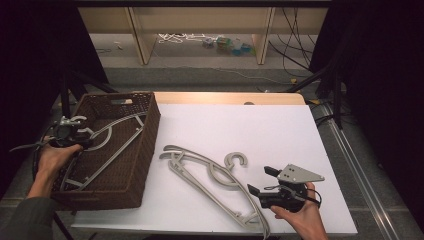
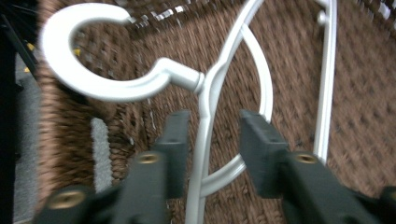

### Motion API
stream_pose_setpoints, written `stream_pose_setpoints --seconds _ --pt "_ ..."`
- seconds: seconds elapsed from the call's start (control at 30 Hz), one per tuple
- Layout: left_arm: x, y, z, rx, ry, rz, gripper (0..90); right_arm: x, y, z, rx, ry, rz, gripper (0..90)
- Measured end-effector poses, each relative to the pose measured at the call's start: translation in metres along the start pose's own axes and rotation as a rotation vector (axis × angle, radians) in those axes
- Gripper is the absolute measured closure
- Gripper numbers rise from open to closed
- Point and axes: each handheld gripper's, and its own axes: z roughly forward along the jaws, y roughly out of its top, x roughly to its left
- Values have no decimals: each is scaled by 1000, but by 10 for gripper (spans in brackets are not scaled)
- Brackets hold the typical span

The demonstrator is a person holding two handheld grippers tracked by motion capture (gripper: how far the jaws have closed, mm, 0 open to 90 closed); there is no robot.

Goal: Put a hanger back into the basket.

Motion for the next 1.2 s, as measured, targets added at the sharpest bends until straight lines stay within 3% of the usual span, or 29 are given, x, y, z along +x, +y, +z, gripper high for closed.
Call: stream_pose_setpoints --seconds 0.07,0.1,0.13,0.27,0.4,0.6,0.83,1.0,1.07,1.2 --pt "-1 2 -7 -35 -6 -27 520 0 0 1 -2 0 -1 205" --pt "-2 4 -13 -50 -10 -44 453 0 -1 1 4 4 -1 205" --pt "-4 4 -15 -67 -9 -72 453 0 -1 1 4 4 -1 205" --pt "-13 7 -34 -130 -24 -100 383 1 0 1 5 9 -8 214" --pt "-33 8 -53 -210 -86 -127 319 1 0 1 5 9 0 212" --pt "-68 8 -72 -301 -180 -101 246 -1 -2 2 7 8 9 201" --pt "-111 3 -92 -447 -309 -94 220 -2 -2 4 -10 4 28 184" --pt "-144 -2 -105 -516 -393 -58 186 -2 -2 5 -28 16 21 169" --pt "-153 -2 -110 -533 -424 -47 179 -1 -1 5 -13 34 41 169" --pt "-176 -4 -114 -565 -470 -18 178 -1 -1 6 -41 16 40 163"
